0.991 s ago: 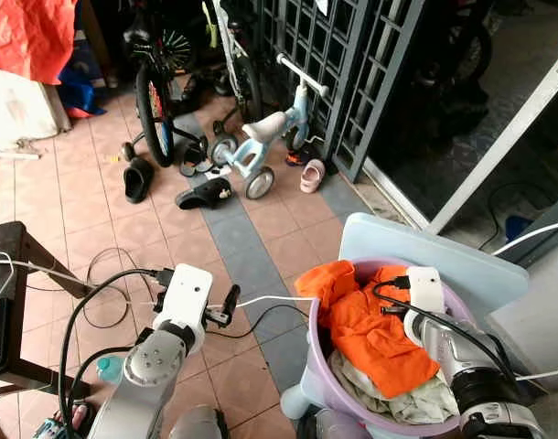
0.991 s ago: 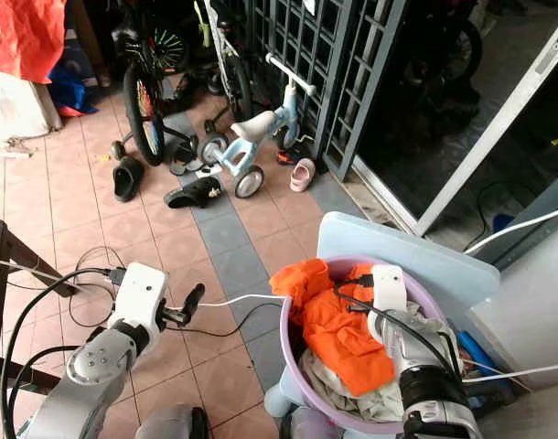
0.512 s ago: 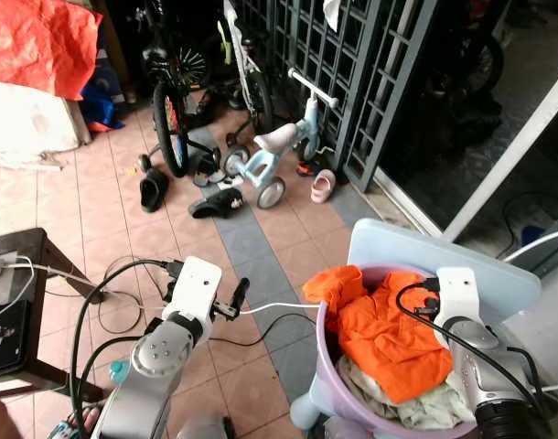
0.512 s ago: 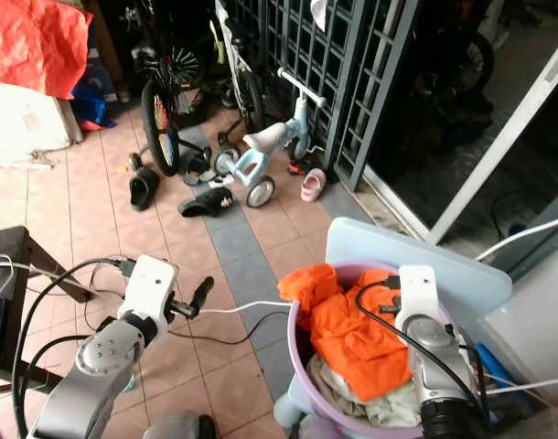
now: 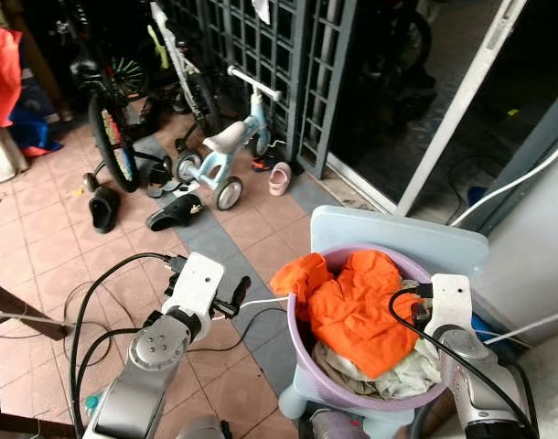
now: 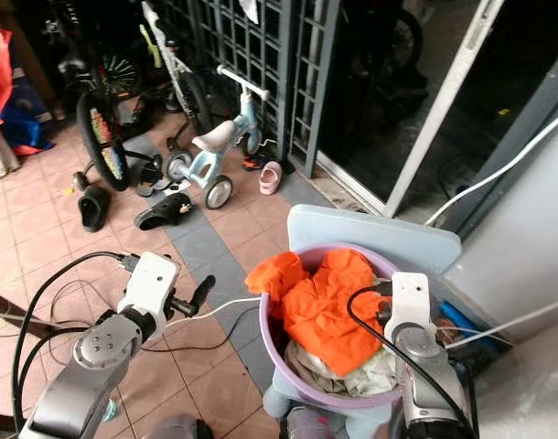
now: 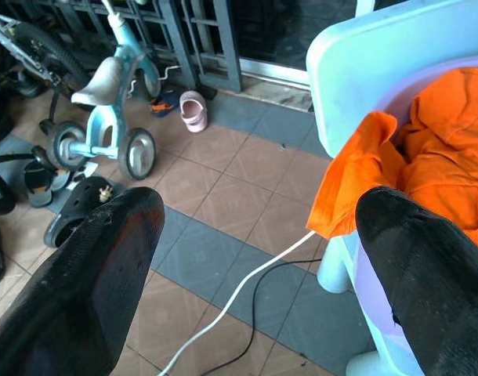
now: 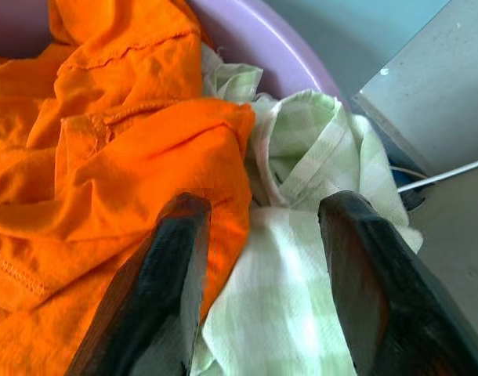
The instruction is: Clothes washing
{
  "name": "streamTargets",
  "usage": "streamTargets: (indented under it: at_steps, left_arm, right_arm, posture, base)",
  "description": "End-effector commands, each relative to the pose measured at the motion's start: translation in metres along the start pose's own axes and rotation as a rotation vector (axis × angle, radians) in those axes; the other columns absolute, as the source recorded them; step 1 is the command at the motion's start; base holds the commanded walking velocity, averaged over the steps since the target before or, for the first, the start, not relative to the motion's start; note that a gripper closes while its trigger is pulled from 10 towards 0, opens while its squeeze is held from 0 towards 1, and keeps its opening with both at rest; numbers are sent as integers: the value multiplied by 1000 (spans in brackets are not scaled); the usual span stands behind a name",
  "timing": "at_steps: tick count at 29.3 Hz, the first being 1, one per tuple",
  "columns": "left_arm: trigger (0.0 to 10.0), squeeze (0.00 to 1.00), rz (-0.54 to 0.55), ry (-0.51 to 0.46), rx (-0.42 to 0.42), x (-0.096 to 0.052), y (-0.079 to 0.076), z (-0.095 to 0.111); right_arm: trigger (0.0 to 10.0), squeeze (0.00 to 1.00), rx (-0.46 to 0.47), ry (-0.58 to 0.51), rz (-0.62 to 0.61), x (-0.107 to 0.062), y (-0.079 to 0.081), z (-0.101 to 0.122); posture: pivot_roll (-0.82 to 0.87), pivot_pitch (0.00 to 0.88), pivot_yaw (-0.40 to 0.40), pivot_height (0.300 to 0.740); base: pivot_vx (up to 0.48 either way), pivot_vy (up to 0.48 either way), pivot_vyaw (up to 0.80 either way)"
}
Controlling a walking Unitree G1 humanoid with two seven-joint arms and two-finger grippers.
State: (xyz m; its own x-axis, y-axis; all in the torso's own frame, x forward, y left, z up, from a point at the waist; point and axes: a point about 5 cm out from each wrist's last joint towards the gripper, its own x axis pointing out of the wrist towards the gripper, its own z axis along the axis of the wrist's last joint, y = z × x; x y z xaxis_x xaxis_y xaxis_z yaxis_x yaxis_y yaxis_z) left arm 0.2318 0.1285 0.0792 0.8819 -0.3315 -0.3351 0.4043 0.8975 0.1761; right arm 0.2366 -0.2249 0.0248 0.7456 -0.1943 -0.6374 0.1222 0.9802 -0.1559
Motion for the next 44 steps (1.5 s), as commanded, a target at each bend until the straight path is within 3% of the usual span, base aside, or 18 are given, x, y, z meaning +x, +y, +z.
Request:
streamTargets:
  at_steps: [1,10,12,17,20,21,22,23,24,29,34,44]
  left_arm:
    - [10000,0,-5,5,-3,-3,-2,0]
    - [10000,0,-11,29,-35,-11,-11,-3]
    - [10000,0,-12,30,-41,-12,-12,-2]
    - [10000,0,-10,34,-53,-13,-14,-1]
    - [10000,0,3,30,-57,-16,-13,2]
    - [10000,0,7,30,-60,-18,-12,2]
    - [10000,0,13,34,-63,-19,-11,2]
    - [10000,0,16,38,-64,-21,-11,1]
    - [10000,0,18,43,-66,-24,-10,0]
    - [10000,0,18,49,-64,-24,-10,0]
    - [10000,0,10,49,-61,-22,-11,1]
    - [10000,0,10,57,-50,-19,-9,1]
  right_arm:
    - [10000,1000,-10,-5,38,-2,4,3]
    - [10000,1000,-72,-99,111,-2,10,19]
    - [10000,0,-80,-147,125,-1,13,27]
    - [10000,0,-141,-125,130,11,23,30]
    - [10000,0,-277,-84,65,27,14,28]
    - [10000,0,-273,-52,56,31,8,25]
    - [4549,0,-275,-9,47,35,2,20]
    - [1529,0,-277,21,34,37,-3,16]
    - [0,0,-298,45,14,39,-10,11]
    - [0,0,-332,95,19,39,-15,-1]
    - [0,0,-309,148,78,39,-12,-14]
    - [0,0,-256,171,131,45,-10,-17]
  posture:
    - [-34,47,7,740]
    - [-24,53,-6,740]
    - [-19,61,-11,740]
    - [-4,73,-26,740]
    - [23,89,-44,740]
    - [25,90,-45,740]
    - [30,95,-46,740]
    - [33,101,-48,740]
    - [33,101,-48,740]
    - [28,108,-45,740]
    - [21,104,-39,740]
    - [23,94,-38,740]
  base:
    - [0,0,-763]
    - [0,0,-76]
    - [0,0,0]
    - [0,0,0]
    - [0,0,0]
    - [0,0,0]
    - [0,0,0]
    - [0,0,0]
    - [0,0,0]
    - [0,0,0]
    - [0,0,0]
    - [0,0,0]
